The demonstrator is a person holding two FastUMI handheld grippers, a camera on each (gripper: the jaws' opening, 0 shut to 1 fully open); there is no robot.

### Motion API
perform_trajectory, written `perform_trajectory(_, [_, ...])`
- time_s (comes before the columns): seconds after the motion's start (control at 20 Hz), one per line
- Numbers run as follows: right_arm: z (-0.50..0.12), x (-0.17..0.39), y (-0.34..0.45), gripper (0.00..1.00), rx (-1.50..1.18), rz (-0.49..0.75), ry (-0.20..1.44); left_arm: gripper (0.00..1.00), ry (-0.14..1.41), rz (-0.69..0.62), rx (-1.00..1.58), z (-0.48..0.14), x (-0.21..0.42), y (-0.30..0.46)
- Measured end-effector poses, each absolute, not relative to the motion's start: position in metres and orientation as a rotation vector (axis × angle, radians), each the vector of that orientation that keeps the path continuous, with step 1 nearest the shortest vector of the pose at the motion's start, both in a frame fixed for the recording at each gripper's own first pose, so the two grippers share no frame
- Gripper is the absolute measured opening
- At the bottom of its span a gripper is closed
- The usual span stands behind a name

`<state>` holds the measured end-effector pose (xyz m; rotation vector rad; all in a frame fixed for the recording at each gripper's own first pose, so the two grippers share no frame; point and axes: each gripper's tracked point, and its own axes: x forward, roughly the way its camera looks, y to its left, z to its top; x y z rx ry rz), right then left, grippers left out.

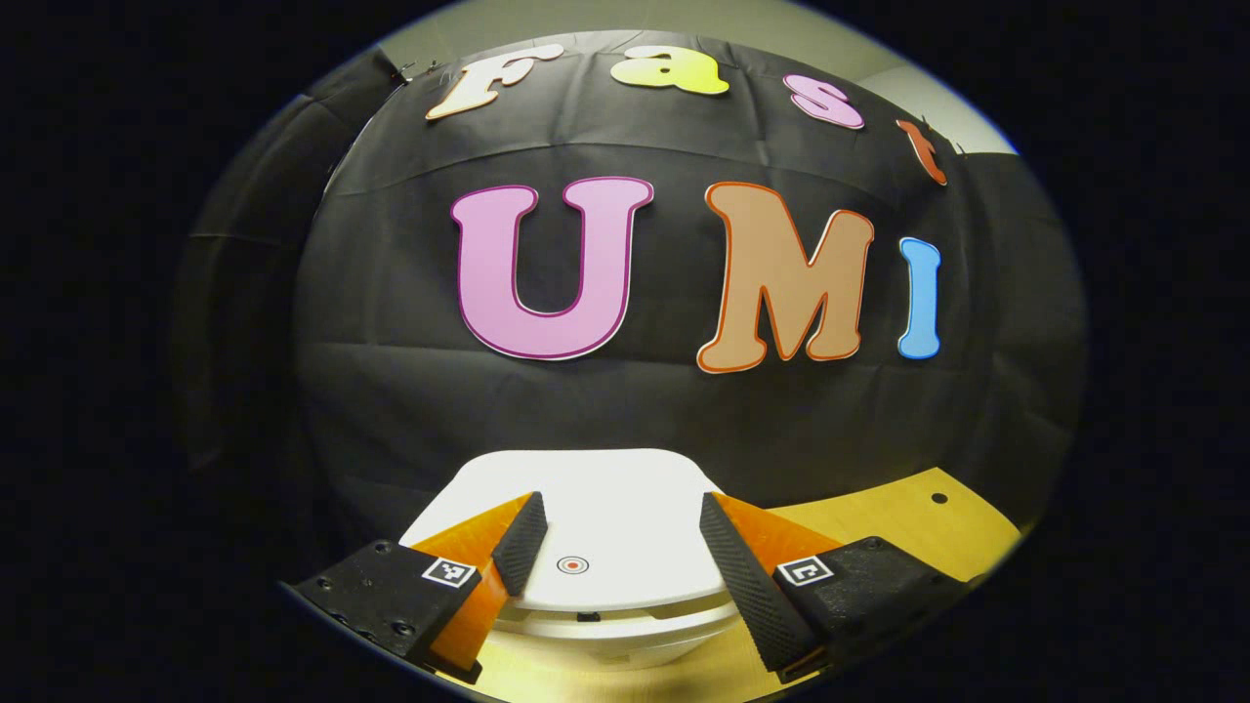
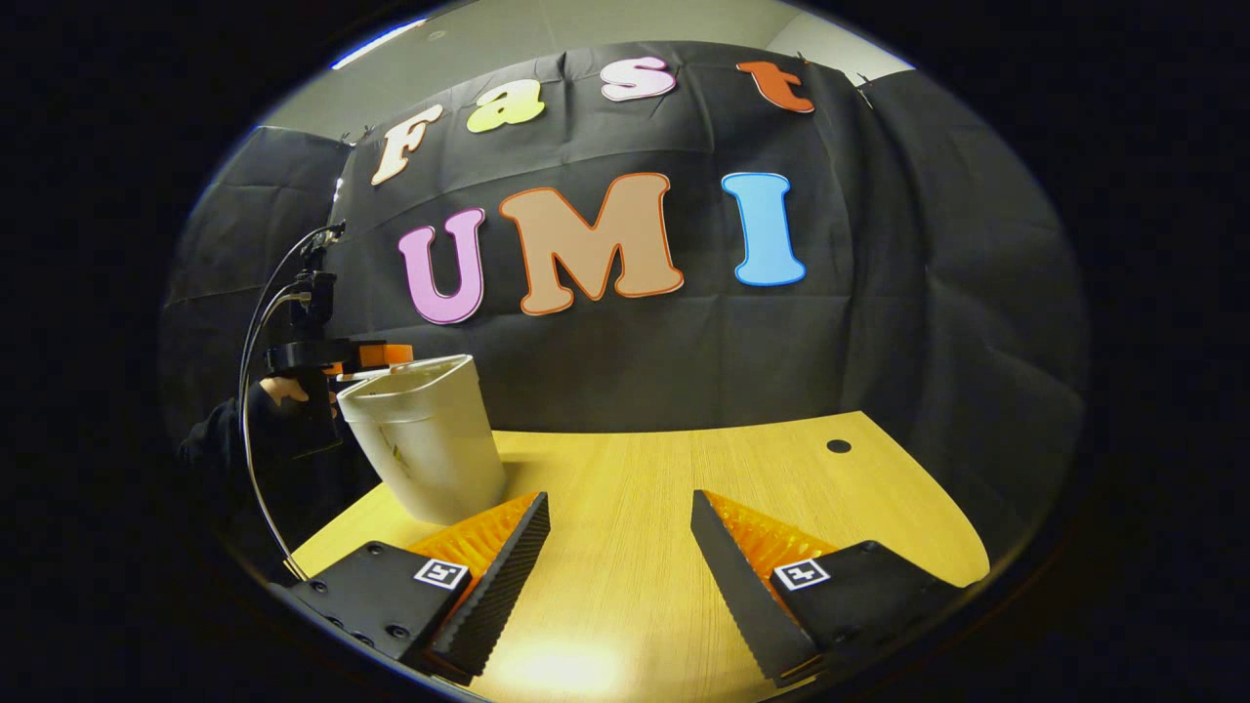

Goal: Press the lid of the desktop garbage bin to open it, pick up the crumpled paper on the desktop and throw it into the bin, then pick up the pop can on the desktop and drop it into the bin, and finally close the garbage bin lid.

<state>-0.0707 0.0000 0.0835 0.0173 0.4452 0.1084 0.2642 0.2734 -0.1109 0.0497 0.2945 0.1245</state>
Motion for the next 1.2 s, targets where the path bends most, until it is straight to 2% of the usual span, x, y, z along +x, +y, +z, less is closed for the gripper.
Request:
perform_trajectory(0.1, [0.078,-0.071,0.000,0.98,0.020,0.111,0.460,0.96,0.325,0.123,0.092,-0.127,0.254,0.272])
perform_trajectory(0.15, [0.072,-0.071,0.001,0.98,0.025,0.113,0.469,0.98,0.256,0.112,0.110,-0.121,0.255,0.271])
perform_trajectory(0.25, [0.063,-0.072,0.008,0.98,0.043,0.130,0.500,0.96,0.235,0.110,0.008,-0.127,0.252,0.270])
perform_trajectory(0.3, [0.062,-0.071,0.013,0.98,0.041,0.141,0.504,0.99,0.207,0.084,0.021,-0.126,0.254,0.268])
perform_trajectory(0.55, [0.082,-0.065,0.011,0.98,0.040,0.145,0.471,0.95,0.205,0.091,0.075,-0.114,0.257,0.272])
perform_trajectory(0.8, [0.114,-0.064,0.001,0.98,0.028,0.131,0.383,0.94,0.079,0.156,0.080,-0.065,0.249,0.278])
perform_trajectory(1.05, [0.139,-0.069,-0.005,0.97,0.044,0.131,0.318,0.94,0.016,0.150,0.091,-0.021,0.231,0.249])
perform_trajectory(1.1, [0.143,-0.072,-0.008,1.00,0.049,0.132,0.307,0.94,0.011,0.146,0.089,-0.016,0.222,0.241])
perform_trajectory(1.2, [0.151,-0.075,-0.013,0.98,0.057,0.131,0.286,0.94,0.003,0.136,0.077,-0.011,0.203,0.225])
